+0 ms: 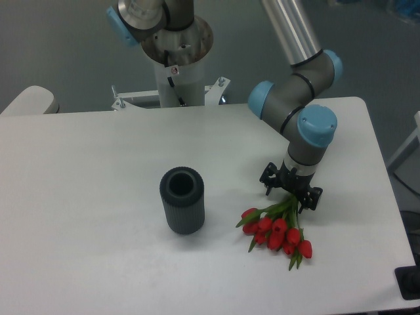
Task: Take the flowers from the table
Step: 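Lower the gripper onto the stems and close it around them, then lift the gripped red tulip bunch up off the table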
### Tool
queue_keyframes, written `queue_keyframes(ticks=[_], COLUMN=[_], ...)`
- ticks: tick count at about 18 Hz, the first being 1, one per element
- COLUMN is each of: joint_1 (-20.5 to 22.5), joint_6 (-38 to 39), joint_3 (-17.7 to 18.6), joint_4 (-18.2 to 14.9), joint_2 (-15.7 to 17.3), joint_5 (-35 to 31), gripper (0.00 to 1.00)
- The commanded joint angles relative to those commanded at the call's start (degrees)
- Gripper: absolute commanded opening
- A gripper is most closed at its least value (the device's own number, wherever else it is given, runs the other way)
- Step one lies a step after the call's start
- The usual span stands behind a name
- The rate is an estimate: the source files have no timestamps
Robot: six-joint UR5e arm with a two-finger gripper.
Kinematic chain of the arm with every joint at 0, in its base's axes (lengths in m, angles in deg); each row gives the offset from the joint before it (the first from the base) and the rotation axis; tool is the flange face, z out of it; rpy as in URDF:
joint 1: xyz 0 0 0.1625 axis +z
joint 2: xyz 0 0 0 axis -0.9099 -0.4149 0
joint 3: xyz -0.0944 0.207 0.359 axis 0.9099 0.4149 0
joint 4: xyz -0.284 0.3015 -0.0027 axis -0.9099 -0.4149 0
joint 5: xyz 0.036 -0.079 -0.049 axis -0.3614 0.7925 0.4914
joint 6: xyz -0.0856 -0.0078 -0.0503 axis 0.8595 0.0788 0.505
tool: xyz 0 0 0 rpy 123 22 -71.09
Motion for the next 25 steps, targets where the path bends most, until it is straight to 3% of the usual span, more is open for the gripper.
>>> queue_keyframes(ticks=[2, 4, 8, 11, 22, 25], joint_1=[-0.2, -0.3, -0.3, -0.2, -0.1, -0.3], joint_6=[0.4, 0.4, 0.0, -0.2, -0.3, 0.0], joint_3=[-0.3, -0.1, -0.3, -0.5, -2.6, -6.0], joint_4=[0.0, 0.9, 1.1, 1.1, 1.0, 0.3], joint_2=[0.0, -0.2, -0.4, -0.4, -0.2, 0.4], joint_5=[0.0, 0.1, 0.1, 0.2, 0.3, 1.6], gripper=[0.82, 0.75, 0.48, 0.38, 0.34, 0.34])
